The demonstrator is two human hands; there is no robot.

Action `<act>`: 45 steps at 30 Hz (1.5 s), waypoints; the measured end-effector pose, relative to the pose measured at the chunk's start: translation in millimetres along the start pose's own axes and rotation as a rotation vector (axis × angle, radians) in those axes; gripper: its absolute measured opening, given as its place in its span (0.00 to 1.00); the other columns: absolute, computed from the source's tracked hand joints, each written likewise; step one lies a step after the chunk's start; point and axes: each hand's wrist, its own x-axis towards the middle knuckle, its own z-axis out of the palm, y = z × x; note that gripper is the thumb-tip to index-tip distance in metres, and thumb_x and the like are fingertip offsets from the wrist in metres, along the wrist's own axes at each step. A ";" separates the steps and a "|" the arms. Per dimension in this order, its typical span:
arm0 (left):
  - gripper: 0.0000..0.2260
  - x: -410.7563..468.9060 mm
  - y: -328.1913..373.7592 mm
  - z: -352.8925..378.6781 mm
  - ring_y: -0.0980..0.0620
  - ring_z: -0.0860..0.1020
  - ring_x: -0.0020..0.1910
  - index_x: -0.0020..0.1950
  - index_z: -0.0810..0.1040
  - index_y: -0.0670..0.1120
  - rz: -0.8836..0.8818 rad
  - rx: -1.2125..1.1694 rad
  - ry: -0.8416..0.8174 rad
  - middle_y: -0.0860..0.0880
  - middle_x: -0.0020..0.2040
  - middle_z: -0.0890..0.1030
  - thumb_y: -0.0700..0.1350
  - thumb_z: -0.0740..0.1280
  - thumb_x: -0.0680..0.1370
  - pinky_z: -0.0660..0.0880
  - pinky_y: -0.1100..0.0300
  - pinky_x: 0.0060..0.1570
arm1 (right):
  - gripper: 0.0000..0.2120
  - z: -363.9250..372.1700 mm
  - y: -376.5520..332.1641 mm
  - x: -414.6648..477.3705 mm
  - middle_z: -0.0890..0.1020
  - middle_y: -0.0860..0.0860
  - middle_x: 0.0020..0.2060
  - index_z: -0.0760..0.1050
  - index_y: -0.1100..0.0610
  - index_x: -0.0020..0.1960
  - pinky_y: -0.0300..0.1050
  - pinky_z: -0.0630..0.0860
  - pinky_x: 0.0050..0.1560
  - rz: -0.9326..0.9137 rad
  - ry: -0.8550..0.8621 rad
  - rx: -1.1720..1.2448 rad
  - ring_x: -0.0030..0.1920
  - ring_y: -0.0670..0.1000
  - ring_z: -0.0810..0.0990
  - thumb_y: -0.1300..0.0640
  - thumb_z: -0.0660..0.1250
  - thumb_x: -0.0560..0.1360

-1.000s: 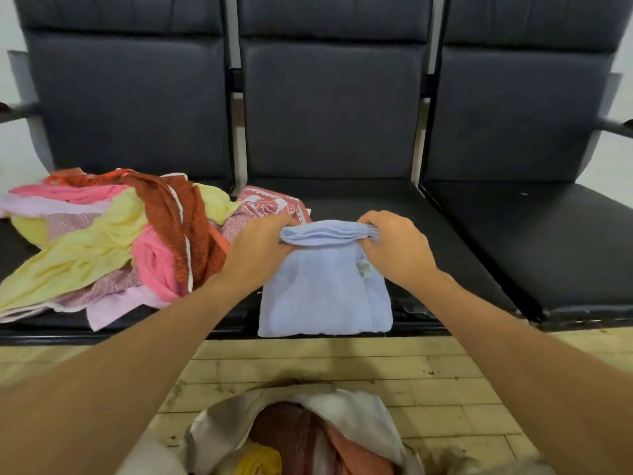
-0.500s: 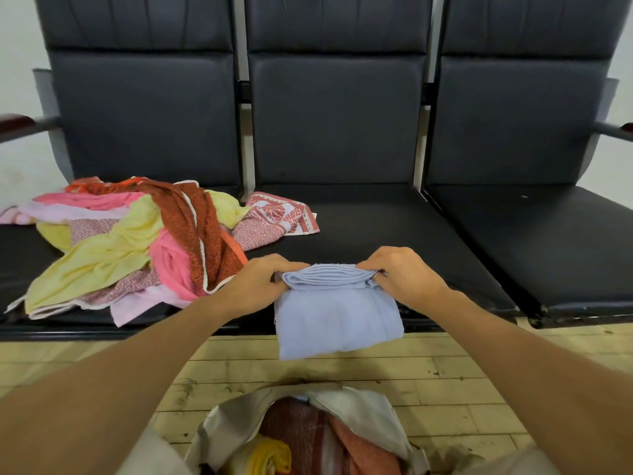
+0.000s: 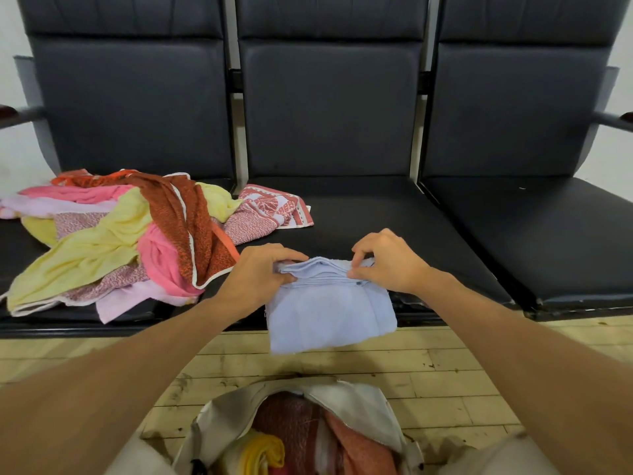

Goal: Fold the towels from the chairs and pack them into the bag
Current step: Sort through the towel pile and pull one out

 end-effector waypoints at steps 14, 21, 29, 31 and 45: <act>0.09 -32.6 -14.5 -7.4 0.56 0.73 0.59 0.53 0.85 0.49 0.365 0.246 -0.199 0.49 0.63 0.74 0.46 0.70 0.74 0.75 0.66 0.51 | 0.16 -11.0 -0.8 -6.6 0.76 0.43 0.43 0.78 0.55 0.58 0.32 0.70 0.39 -0.021 -0.273 0.043 0.43 0.44 0.76 0.59 0.74 0.71; 0.07 -24.4 3.2 -5.0 0.64 0.72 0.51 0.49 0.82 0.54 0.028 0.049 -0.209 0.58 0.51 0.72 0.46 0.74 0.72 0.68 0.73 0.46 | 0.14 -4.4 -1.9 -8.4 0.73 0.48 0.42 0.67 0.51 0.40 0.38 0.68 0.38 -0.058 -0.270 -0.010 0.40 0.47 0.72 0.58 0.74 0.70; 0.16 -2.9 0.7 -10.4 0.55 0.74 0.48 0.58 0.78 0.47 -0.202 0.113 -0.467 0.52 0.50 0.75 0.50 0.73 0.73 0.69 0.70 0.40 | 0.19 -4.4 -9.4 -8.7 0.71 0.47 0.37 0.62 0.51 0.39 0.41 0.64 0.34 -0.114 -0.265 -0.016 0.36 0.48 0.67 0.62 0.74 0.66; 0.11 -0.4 1.2 -10.8 0.55 0.73 0.45 0.52 0.77 0.48 -0.158 0.086 -0.413 0.52 0.47 0.74 0.48 0.73 0.73 0.67 0.69 0.39 | 0.18 -3.6 -8.7 -7.0 0.73 0.48 0.41 0.65 0.51 0.44 0.42 0.67 0.35 -0.099 -0.245 0.028 0.38 0.49 0.69 0.62 0.73 0.66; 0.19 -1.0 -5.2 -2.1 0.53 0.73 0.57 0.68 0.63 0.62 -0.011 -0.043 -0.400 0.50 0.58 0.72 0.54 0.57 0.77 0.71 0.58 0.55 | 0.07 7.0 -4.9 0.8 0.72 0.50 0.49 0.64 0.51 0.54 0.44 0.70 0.41 -0.130 -0.224 -0.195 0.43 0.50 0.72 0.55 0.62 0.79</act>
